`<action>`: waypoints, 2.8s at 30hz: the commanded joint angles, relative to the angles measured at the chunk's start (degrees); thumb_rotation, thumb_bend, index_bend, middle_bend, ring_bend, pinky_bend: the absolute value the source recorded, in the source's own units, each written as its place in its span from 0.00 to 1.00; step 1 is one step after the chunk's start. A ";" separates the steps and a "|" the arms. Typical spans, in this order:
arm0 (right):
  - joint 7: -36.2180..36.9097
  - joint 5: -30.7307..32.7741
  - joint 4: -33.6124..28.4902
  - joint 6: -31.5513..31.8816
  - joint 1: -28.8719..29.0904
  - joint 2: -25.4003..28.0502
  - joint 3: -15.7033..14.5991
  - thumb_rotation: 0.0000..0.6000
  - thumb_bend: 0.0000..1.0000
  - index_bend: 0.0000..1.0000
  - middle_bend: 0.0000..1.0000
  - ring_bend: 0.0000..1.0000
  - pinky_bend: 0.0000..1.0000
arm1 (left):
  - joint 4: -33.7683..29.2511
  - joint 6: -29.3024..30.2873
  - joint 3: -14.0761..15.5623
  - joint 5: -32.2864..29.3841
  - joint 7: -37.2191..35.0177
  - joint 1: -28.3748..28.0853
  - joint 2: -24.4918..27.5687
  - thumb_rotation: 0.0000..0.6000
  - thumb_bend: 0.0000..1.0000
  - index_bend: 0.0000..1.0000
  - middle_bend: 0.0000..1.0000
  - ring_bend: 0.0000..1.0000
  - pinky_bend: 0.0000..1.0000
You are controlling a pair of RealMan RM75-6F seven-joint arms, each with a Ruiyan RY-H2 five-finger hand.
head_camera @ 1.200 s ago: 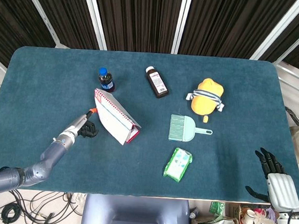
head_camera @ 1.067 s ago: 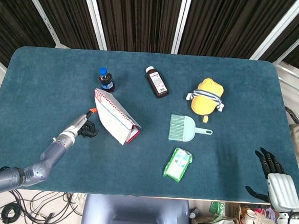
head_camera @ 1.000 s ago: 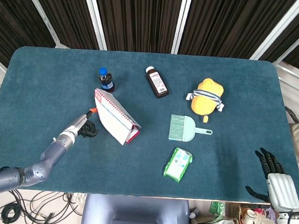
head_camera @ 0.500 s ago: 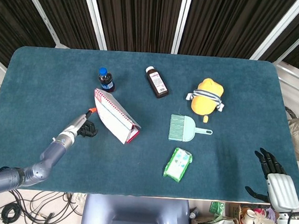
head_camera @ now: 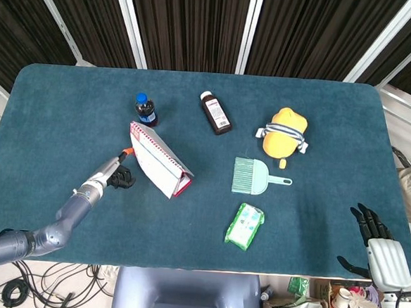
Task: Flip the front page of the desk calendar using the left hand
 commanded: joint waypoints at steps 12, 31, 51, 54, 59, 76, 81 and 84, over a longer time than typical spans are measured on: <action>0.05 -0.15 -0.07 0.11 -0.01 0.05 -0.01 1.00 0.06 0.00 0.00 0.00 0.17 | -2.80 -0.18 0.12 1.41 0.14 0.05 0.73 1.00 0.45 0.00 0.69 0.63 0.68; 0.15 -0.63 -0.22 0.40 -0.08 0.16 -0.14 1.00 0.06 0.00 0.00 0.00 0.17 | -15.52 1.55 -0.32 9.25 -1.76 3.43 6.90 1.00 0.45 0.00 0.69 0.63 0.68; 0.50 -0.51 -0.29 0.23 -0.03 0.19 -0.14 1.00 0.06 0.00 0.00 0.00 0.17 | -24.18 17.82 -4.79 29.92 8.75 3.65 11.49 1.00 0.44 0.17 0.57 0.52 0.59; 0.67 -0.27 -0.31 0.05 0.01 0.21 -0.09 1.00 0.06 0.00 0.00 0.00 0.17 | -23.29 19.84 -5.32 30.64 11.06 2.92 10.54 1.00 0.44 0.18 0.57 0.52 0.59; 0.95 0.07 -0.34 -0.11 0.05 0.23 0.02 1.00 0.06 0.00 0.00 0.00 0.17 | -20.35 21.27 -5.64 30.83 14.29 1.31 8.24 1.00 0.44 0.18 0.57 0.52 0.58; 1.36 0.69 -0.54 -0.15 -0.02 0.28 0.28 1.00 0.09 0.00 0.00 0.00 0.17 | -13.73 6.91 -3.96 9.14 33.65 -12.70 10.82 1.00 0.04 0.00 0.00 0.00 0.00; 1.47 0.30 -0.69 0.09 -0.11 0.37 0.16 1.00 0.10 0.00 0.00 0.00 0.17 | -15.57 6.62 -0.82 0.75 36.16 -16.21 13.49 1.00 0.04 0.00 0.00 0.00 0.00; 1.45 0.28 -0.67 0.02 -0.10 0.38 0.11 1.00 0.10 0.00 0.00 0.00 0.17 | -16.43 8.97 -0.96 1.65 35.04 -15.71 13.53 1.00 0.04 0.00 0.00 0.00 0.00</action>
